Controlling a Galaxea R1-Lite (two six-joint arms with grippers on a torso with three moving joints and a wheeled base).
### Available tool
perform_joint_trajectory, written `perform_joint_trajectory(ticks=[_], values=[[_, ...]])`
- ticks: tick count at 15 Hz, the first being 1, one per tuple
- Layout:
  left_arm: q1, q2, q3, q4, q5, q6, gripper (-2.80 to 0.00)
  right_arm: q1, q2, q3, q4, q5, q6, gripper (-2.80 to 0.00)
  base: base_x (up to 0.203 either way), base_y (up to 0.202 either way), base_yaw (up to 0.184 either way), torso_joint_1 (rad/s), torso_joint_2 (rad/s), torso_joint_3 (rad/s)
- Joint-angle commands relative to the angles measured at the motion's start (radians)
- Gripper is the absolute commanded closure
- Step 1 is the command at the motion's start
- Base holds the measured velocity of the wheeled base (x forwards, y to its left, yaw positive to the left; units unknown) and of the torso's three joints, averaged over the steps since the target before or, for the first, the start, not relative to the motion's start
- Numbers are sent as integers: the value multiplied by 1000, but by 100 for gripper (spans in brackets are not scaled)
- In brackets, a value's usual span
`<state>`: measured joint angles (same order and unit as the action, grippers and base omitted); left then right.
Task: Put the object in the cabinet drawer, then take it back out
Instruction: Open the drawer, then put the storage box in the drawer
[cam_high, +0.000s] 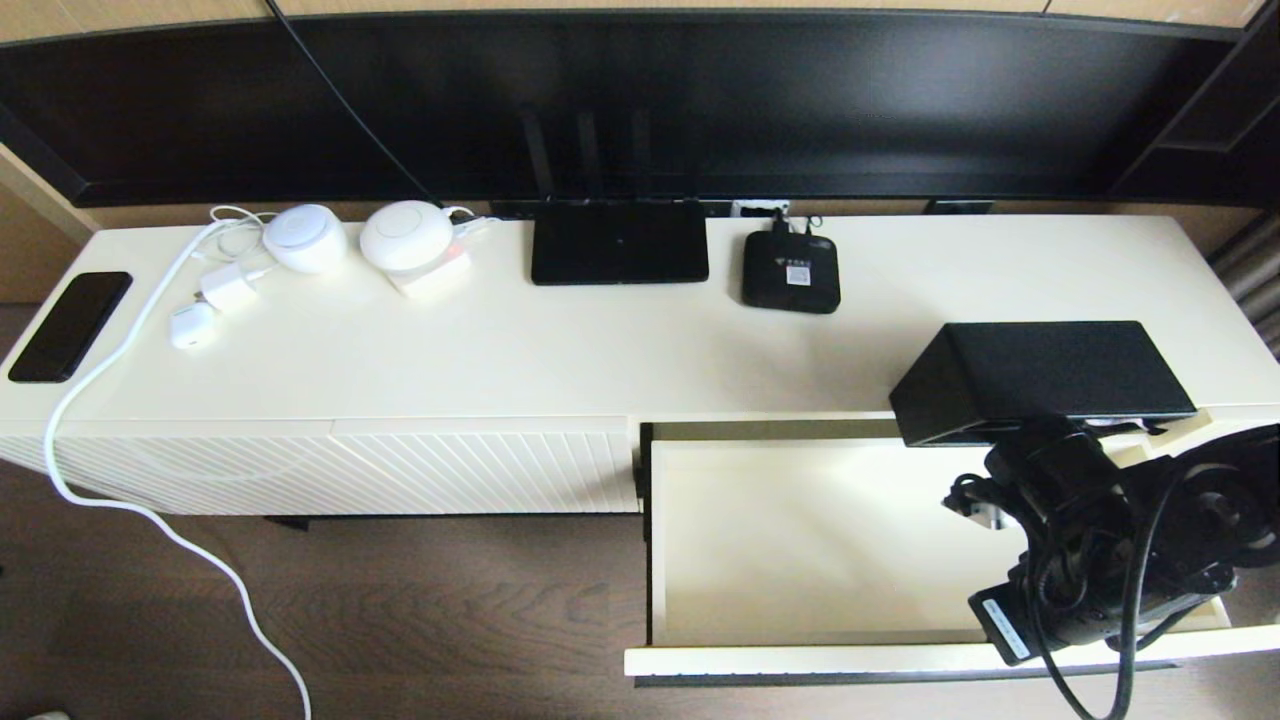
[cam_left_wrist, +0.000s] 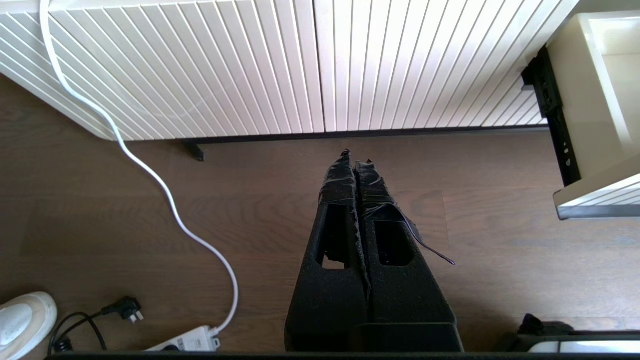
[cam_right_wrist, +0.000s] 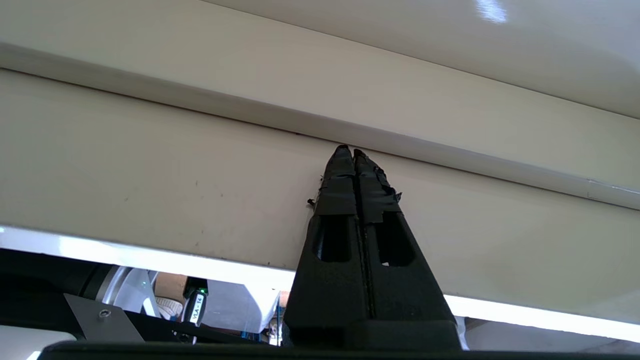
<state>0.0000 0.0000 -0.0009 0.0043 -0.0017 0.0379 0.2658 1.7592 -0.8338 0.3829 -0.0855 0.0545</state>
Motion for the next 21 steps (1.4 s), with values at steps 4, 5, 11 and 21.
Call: perform_joint_trajectory(ticks=[4, 5, 11, 21], values=[[0, 2, 1, 0, 0, 0, 0, 0, -44, -4, -54, -10, 2, 0, 0, 0, 0, 0, 0, 0], [0, 2, 1, 0, 0, 0, 0, -3, -74, -8, -76, -17, 0, 0, 0, 0, 0, 0, 0, 0], [0, 2, 1, 0, 0, 0, 0, -5, -193, -25, -131, -114, -7, 0, 0, 0, 0, 0, 0, 0], [0, 2, 0, 0, 0, 0, 0, -27, -181, -99, -236, -118, -21, 0, 0, 0, 0, 0, 0, 0]])
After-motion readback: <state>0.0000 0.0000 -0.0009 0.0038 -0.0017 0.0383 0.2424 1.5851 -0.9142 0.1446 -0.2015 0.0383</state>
